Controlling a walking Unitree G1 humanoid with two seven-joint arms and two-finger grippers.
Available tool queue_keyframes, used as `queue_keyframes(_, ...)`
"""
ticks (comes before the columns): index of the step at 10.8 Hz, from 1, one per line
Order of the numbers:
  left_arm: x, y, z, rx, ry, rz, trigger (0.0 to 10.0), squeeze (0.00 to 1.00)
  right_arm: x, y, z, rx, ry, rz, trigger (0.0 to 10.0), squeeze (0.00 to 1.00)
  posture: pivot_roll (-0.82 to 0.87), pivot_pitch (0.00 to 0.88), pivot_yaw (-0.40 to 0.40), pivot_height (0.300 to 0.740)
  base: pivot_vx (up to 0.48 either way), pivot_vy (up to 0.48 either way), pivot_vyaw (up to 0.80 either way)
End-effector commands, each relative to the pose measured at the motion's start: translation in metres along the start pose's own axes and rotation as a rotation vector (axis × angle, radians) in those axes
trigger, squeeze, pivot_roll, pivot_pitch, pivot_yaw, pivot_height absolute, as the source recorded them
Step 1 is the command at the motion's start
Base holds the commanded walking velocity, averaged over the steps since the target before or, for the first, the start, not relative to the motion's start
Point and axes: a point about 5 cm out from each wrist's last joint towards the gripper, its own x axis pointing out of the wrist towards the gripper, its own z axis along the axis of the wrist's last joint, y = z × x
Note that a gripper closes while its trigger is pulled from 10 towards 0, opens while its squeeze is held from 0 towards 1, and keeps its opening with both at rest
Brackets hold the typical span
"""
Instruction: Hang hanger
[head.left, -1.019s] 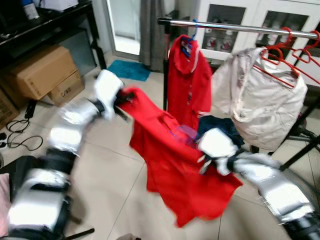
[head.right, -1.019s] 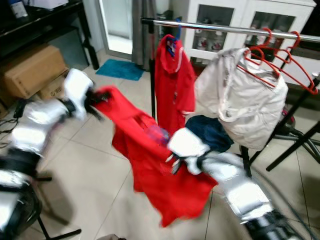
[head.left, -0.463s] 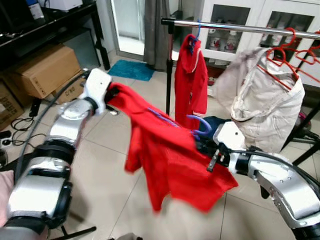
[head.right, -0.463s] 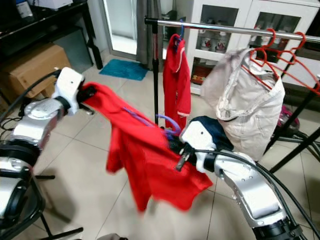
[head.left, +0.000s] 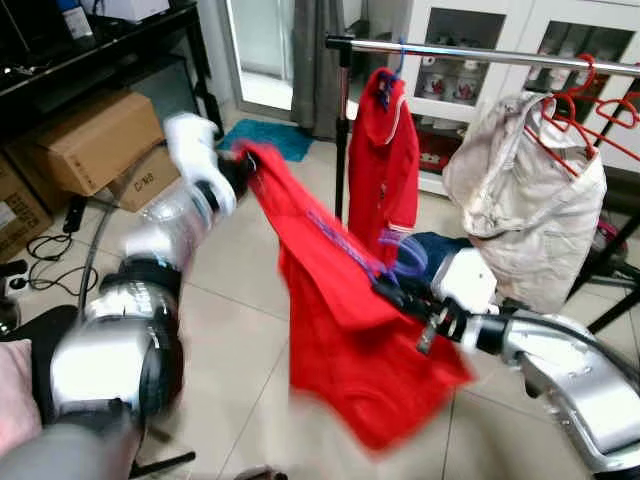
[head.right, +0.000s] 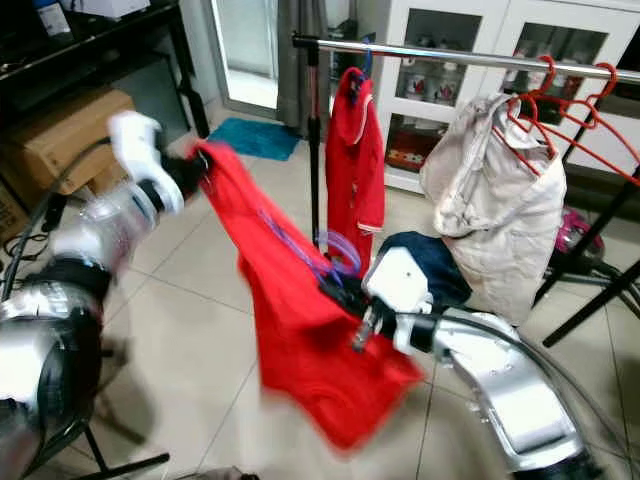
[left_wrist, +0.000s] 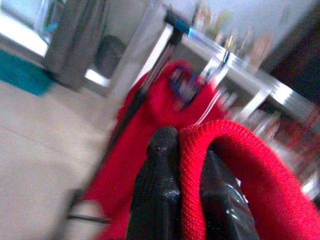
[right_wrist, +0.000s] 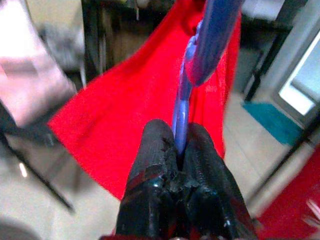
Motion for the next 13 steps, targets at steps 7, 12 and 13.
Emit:
queue_keyframes(7,-0.015,0.009,-0.032,0.359,0.394,-0.145,0.0,0.0,-0.002,-0.027,0.005,-0.074,0.027,-0.197,10.0,0.0,-0.11,0.0,0.084,0.74,0.0,0.0,0.0)
queue_keyframes(12,-0.014,-0.033,-0.018,0.245,0.393,-0.467,0.0,0.0,0.01,0.007,-0.015,-0.222,0.254,0.2,10.0,0.0,-0.11,0.0,0.088,0.74,0.0,0.0,0.0)
queue_keyframes(13,-0.016,-0.038,-0.01,0.188,0.361,-0.509,0.0,0.0,0.004,0.008,-0.022,-0.214,0.306,0.249,10.0,0.0,-0.11,0.0,0.089,0.74,0.0,0.0,0.0)
